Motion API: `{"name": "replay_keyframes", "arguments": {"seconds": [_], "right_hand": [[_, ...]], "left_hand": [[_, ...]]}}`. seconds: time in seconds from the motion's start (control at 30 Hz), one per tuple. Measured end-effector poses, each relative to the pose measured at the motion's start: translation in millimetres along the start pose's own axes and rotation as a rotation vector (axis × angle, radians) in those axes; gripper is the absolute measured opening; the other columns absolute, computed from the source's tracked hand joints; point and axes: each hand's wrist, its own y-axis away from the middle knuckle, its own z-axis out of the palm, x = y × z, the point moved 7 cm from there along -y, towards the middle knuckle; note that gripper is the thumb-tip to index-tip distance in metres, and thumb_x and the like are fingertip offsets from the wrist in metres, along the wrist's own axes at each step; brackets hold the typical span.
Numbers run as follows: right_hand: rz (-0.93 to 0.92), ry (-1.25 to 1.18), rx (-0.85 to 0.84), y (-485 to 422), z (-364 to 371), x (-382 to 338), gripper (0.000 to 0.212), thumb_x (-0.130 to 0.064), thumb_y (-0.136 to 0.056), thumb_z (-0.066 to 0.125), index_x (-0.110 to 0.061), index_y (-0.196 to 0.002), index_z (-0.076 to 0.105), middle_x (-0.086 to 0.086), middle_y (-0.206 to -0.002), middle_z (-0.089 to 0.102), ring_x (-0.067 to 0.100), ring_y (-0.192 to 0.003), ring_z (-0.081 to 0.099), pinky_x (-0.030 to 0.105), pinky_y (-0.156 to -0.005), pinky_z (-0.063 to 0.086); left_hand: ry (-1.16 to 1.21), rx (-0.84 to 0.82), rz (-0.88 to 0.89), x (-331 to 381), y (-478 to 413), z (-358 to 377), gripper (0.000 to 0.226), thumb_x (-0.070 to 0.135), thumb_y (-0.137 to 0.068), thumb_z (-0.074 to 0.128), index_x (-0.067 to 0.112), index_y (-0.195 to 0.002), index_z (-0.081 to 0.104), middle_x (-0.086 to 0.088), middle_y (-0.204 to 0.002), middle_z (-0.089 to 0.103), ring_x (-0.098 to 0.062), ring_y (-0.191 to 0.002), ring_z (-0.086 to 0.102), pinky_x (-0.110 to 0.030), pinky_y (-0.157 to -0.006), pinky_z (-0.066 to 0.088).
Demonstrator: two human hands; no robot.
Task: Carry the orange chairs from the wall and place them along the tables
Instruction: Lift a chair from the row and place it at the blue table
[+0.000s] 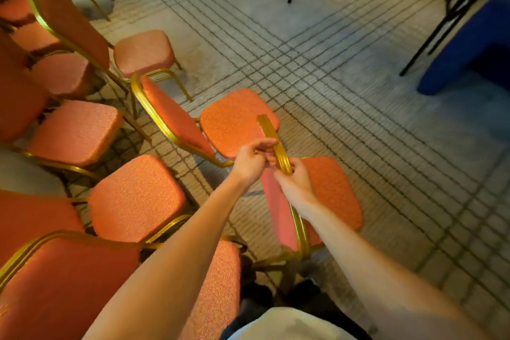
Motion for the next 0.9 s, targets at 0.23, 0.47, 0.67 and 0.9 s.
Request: {"name": "replay_keyframes", "arguments": {"seconds": [0.23, 0.47, 0.67, 0.9], "right_hand": [[-0.116, 0.109, 0.206, -21, -122, -20, 0.016, -0.029, -0.085, 0.073, -0.016, -0.089, 0.065, -0.003, -0.074, 0.067, 0.004, -0.063, 0.058, 0.026, -0.057, 0.041], [-0.093, 0.252, 0.347, -55, -233, -29, 0.022, -0.040, -0.082, 0.068, -0.022, -0.093, 0.063, -0.002, -0.082, 0.070, 0.025, -0.080, 0.067, 0.045, -0.073, 0.054], [-0.106, 0.373, 0.399, -75, -295, -30, 0.027, -0.045, -0.084, 0.064, -0.025, -0.101, 0.062, -0.004, -0.084, 0.069, 0.023, -0.081, 0.065, 0.046, -0.075, 0.054], [-0.099, 0.623, 0.590, -88, -341, -37, 0.034, -0.055, -0.085, 0.064, -0.022, -0.094, 0.061, -0.003, -0.080, 0.068, 0.022, -0.076, 0.066, 0.043, -0.070, 0.054]], "left_hand": [[-0.577, -0.173, 0.374, 45, -23, 124, 0.051, -0.013, -0.089, 0.045, 0.007, -0.133, 0.062, -0.004, -0.107, 0.052, -0.012, -0.093, 0.054, -0.016, -0.088, 0.047], [-1.002, -0.179, 0.663, 78, -57, 237, 0.046, 0.020, -0.084, 0.065, 0.033, -0.128, 0.064, -0.003, -0.125, 0.042, -0.025, -0.120, 0.034, -0.047, -0.110, 0.029], [-1.097, -0.400, 0.697, 86, -78, 319, 0.047, 0.017, -0.082, 0.066, 0.029, -0.127, 0.060, 0.004, -0.141, 0.047, -0.017, -0.140, 0.034, -0.041, -0.117, 0.015], [-1.273, -0.417, 0.778, 102, -104, 369, 0.037, 0.026, -0.084, 0.065, 0.024, -0.121, 0.060, 0.004, -0.118, 0.056, -0.023, -0.120, 0.042, -0.046, -0.117, 0.023]]}}
